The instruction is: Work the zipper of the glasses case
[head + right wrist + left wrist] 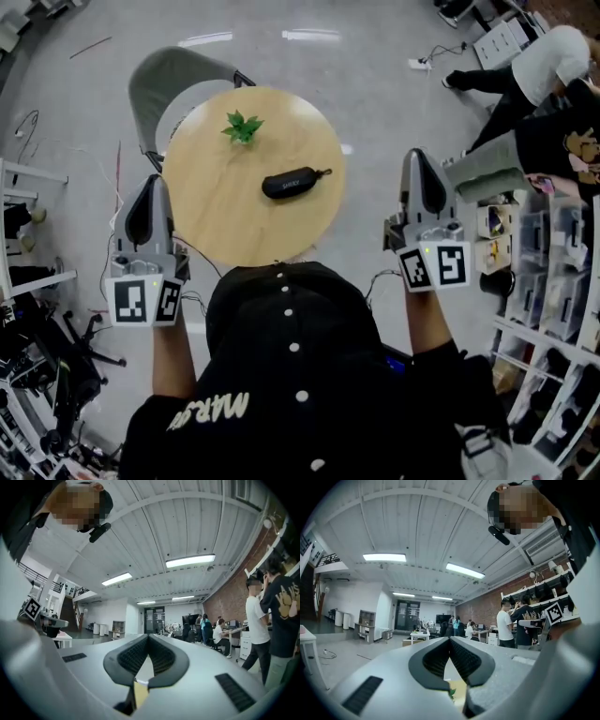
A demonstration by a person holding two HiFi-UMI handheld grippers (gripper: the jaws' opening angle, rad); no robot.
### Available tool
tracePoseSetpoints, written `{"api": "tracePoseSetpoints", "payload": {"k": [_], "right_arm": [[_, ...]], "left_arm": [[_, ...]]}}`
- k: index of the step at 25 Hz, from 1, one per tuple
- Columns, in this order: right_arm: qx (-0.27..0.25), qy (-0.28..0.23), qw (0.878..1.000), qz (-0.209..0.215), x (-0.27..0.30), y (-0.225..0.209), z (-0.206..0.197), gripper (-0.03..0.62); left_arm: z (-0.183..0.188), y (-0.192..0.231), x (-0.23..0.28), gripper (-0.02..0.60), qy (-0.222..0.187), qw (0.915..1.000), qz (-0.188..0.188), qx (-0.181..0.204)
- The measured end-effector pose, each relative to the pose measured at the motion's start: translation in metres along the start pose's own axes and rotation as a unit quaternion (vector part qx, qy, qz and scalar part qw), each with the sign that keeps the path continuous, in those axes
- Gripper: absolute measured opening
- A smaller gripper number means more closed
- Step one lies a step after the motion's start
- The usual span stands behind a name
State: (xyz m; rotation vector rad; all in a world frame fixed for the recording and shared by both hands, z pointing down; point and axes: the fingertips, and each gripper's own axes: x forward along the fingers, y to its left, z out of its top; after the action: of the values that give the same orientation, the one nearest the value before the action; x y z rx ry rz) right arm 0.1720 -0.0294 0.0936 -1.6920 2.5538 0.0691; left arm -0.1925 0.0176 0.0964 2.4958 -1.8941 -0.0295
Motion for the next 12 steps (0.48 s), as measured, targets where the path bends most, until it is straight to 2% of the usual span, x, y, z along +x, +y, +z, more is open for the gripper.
{"api": "tracePoseSetpoints", "payload": {"k": [5,12], "right_arm": [[-0.014,-0.006,1.0,-0.015,-0.023,-0.007,0.008,0.002],[-0.007,-0.005,1.0,-0.023,-0.039,-0.009,0.002,0.0]], "left_arm": [[0.007,-0.003,-0.02,0.003,-0.008,0.9993,0.03,0.02],[-0.007,-0.01,-0.03,0.003,0.002,0.9996,0.025,0.014]]}}
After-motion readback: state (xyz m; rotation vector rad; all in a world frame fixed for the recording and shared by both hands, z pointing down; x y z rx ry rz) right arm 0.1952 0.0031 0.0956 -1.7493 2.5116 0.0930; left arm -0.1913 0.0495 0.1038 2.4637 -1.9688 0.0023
